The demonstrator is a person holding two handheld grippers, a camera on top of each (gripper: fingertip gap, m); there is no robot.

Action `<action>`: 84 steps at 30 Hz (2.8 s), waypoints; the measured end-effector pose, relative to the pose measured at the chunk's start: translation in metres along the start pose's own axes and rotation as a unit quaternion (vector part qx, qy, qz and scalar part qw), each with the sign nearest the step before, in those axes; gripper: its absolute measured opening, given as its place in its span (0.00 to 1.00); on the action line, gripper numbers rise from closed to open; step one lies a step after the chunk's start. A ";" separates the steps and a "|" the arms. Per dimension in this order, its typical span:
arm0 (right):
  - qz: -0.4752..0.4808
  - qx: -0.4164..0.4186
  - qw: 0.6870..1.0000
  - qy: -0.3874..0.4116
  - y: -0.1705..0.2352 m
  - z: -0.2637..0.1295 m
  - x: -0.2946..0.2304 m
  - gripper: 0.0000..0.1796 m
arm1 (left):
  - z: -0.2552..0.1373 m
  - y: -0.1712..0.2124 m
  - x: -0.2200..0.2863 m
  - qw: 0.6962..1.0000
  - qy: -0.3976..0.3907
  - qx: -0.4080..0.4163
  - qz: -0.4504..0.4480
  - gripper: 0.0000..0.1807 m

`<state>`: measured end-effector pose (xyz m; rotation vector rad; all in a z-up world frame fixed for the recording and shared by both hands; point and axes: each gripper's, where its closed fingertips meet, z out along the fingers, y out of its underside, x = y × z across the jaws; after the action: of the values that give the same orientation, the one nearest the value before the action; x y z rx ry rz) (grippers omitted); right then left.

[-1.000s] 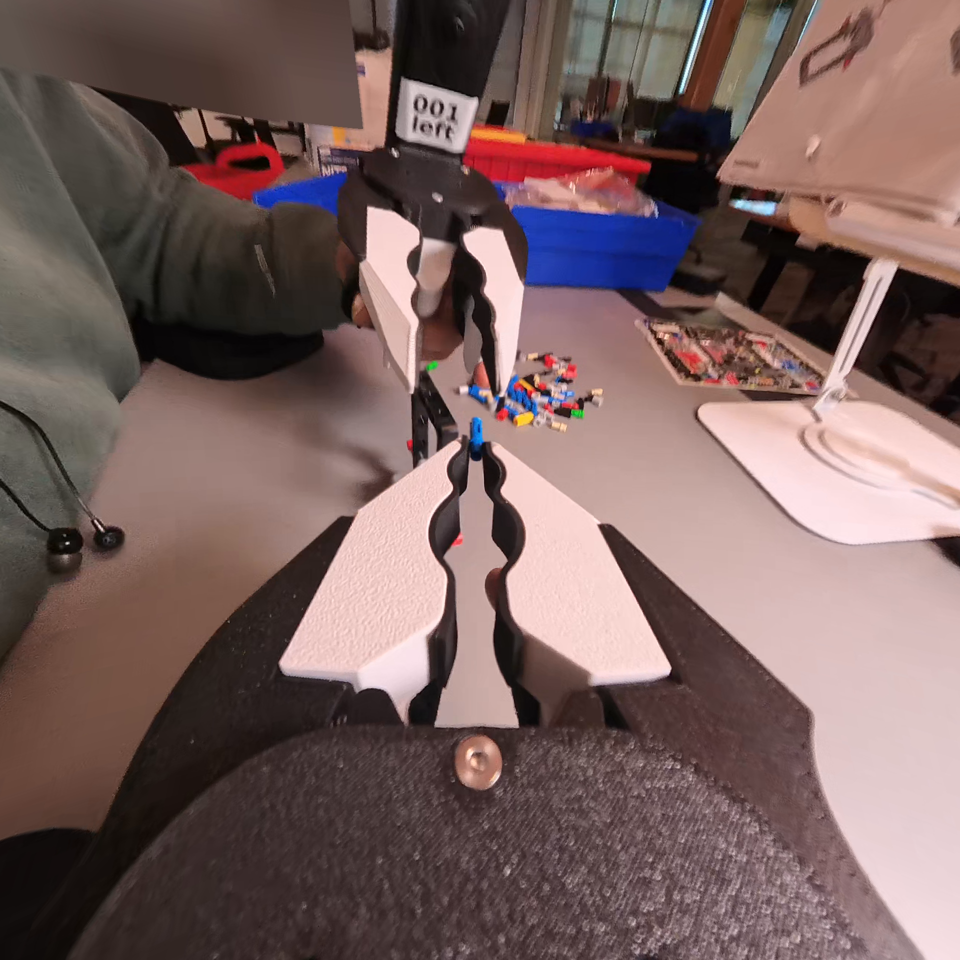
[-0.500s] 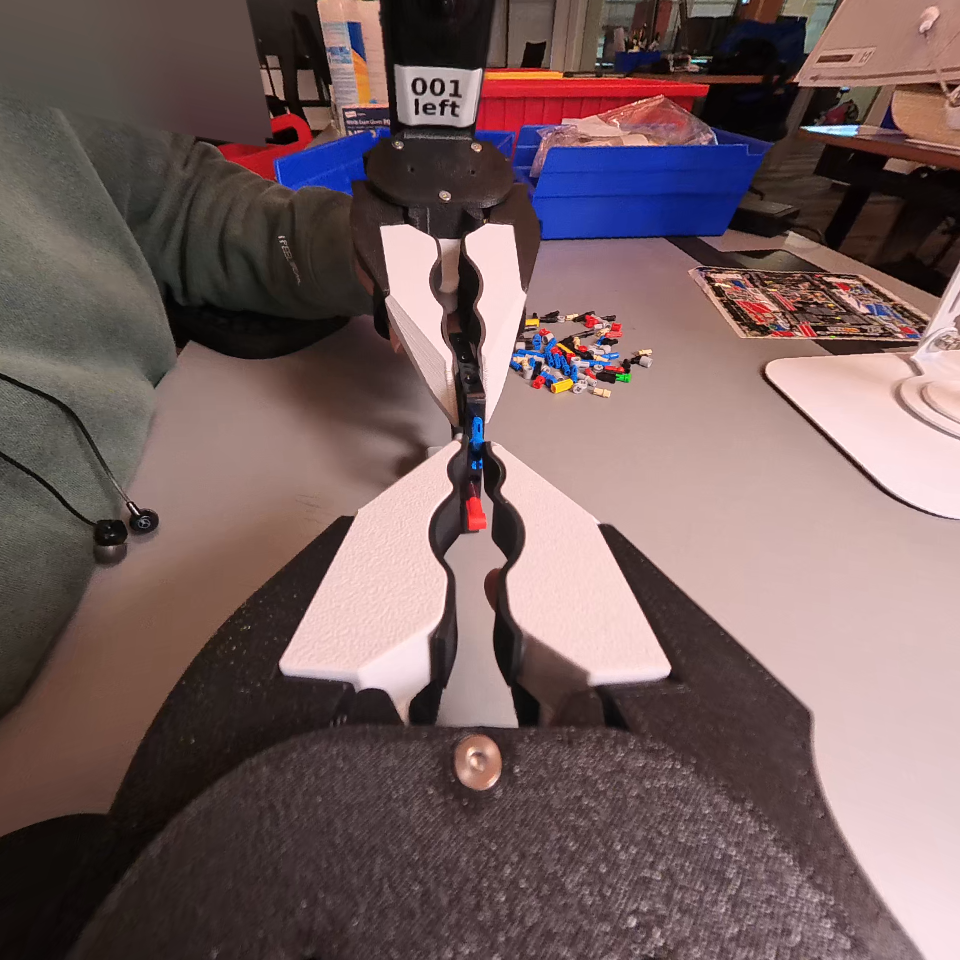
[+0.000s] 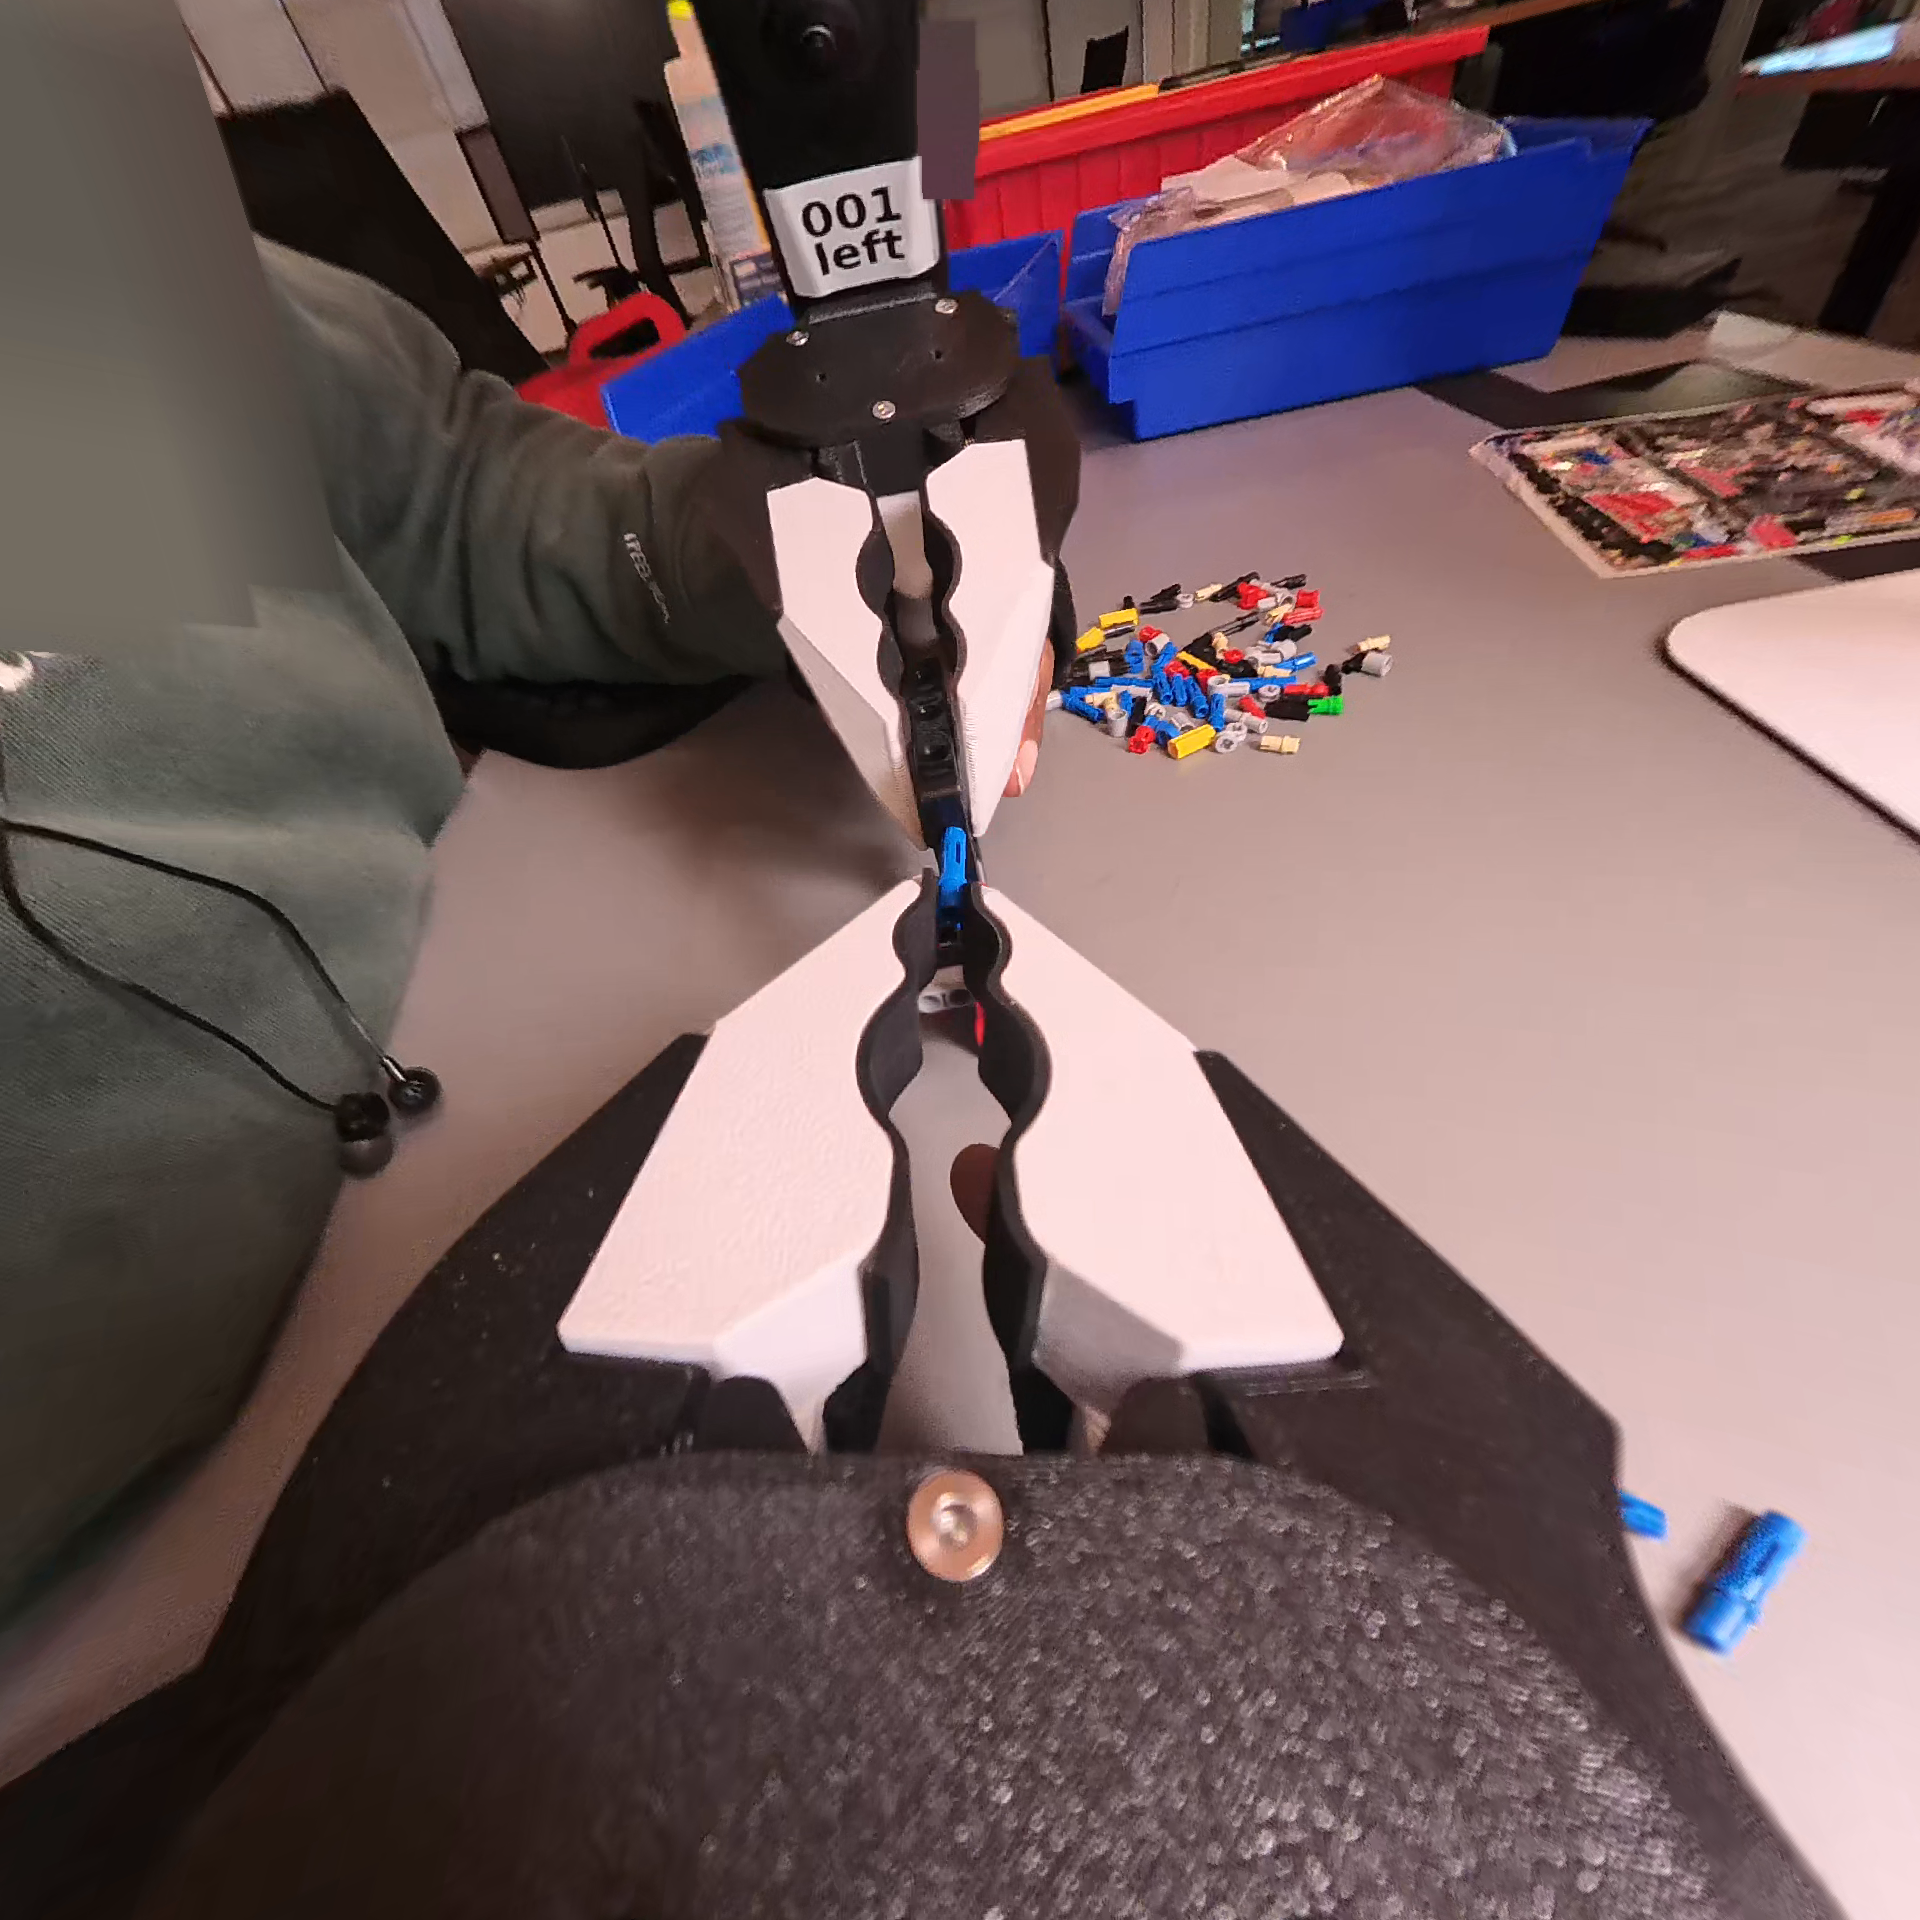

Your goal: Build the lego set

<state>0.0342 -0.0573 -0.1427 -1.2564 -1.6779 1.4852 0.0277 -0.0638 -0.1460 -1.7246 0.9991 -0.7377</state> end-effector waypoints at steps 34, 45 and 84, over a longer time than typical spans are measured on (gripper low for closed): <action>-0.047 -0.041 0.998 0.001 -0.001 0.008 0.001 0.01 | 0.004 0.000 -0.001 0.999 0.017 -0.027 0.001 0.03; -0.064 -0.021 0.998 0.011 -0.004 -0.003 0.004 0.00 | 0.005 -0.001 -0.002 1.000 0.014 -0.022 -0.010 0.04; -0.035 -0.018 0.999 0.005 -0.004 0.004 0.002 0.00 | 0.004 0.000 -0.001 0.999 0.022 -0.020 -0.026 0.04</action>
<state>0.0289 -0.0565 -0.1402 -1.2095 -1.7311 1.4127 0.0302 -0.0612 -0.1474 -1.7810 1.0078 -0.7965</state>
